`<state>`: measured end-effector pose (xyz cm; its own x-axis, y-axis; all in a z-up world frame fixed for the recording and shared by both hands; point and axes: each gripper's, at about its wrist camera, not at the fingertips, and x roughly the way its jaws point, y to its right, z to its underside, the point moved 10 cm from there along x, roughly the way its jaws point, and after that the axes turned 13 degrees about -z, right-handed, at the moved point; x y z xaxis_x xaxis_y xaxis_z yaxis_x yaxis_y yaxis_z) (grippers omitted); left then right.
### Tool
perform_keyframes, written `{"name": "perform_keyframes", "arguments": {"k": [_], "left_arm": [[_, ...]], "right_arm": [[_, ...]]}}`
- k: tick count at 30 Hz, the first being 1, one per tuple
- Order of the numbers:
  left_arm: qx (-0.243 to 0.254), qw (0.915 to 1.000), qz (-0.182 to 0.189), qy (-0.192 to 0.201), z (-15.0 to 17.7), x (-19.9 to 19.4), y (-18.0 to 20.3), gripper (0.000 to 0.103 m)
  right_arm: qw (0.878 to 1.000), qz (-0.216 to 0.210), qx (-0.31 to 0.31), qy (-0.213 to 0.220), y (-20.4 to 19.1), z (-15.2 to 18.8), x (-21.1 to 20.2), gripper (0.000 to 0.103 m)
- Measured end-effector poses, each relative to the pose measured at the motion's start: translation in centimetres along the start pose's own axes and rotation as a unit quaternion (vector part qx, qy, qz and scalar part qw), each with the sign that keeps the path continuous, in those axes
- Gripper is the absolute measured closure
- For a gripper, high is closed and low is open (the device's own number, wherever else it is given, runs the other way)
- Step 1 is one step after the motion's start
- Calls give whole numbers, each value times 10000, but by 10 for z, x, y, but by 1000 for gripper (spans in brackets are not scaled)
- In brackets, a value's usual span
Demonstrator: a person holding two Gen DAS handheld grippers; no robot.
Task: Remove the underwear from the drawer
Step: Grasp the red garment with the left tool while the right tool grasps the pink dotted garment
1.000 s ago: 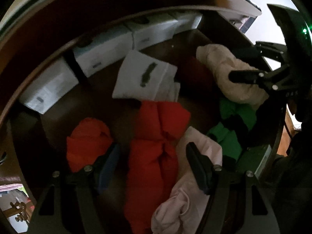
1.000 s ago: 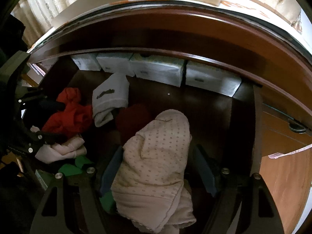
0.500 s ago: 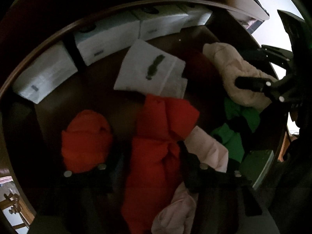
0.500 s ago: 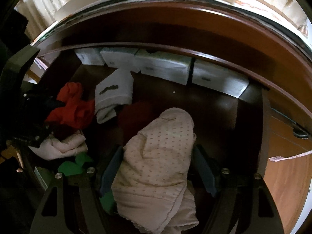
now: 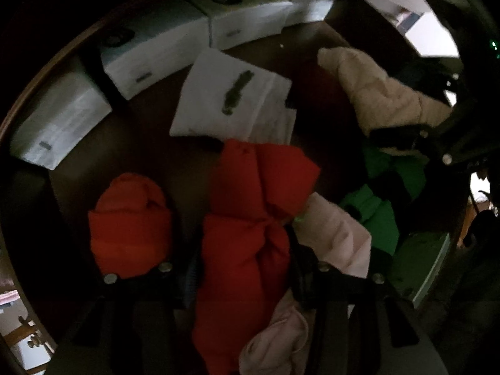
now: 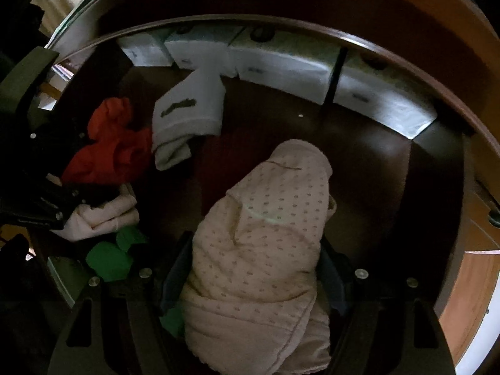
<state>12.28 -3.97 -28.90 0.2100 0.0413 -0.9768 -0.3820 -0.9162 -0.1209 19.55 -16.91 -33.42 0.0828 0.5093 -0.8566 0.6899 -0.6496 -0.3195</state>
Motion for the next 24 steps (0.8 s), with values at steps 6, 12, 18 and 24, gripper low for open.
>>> {"name": "perform_keyframes", "arguments": {"k": [6, 12, 18, 24], "left_arm": [[-187, 9995, 59, 240, -5, -5, -3, 68], [-250, 9985, 33, 484, -2, -17, -7, 69], [-472, 9964, -5, 700, 0, -39, -23, 69], [-567, 9941, -98, 921, -3, -40, -30, 69]], "right_arm": [[9998, -138, 4, 120, 0, 1, -3, 45], [9990, -188, -213, 354, -6, 2, -12, 51], [9960, -146, -531, 699, -16, -4, -24, 52], [9939, -183, -530, 945, -15, -7, -34, 52]]}}
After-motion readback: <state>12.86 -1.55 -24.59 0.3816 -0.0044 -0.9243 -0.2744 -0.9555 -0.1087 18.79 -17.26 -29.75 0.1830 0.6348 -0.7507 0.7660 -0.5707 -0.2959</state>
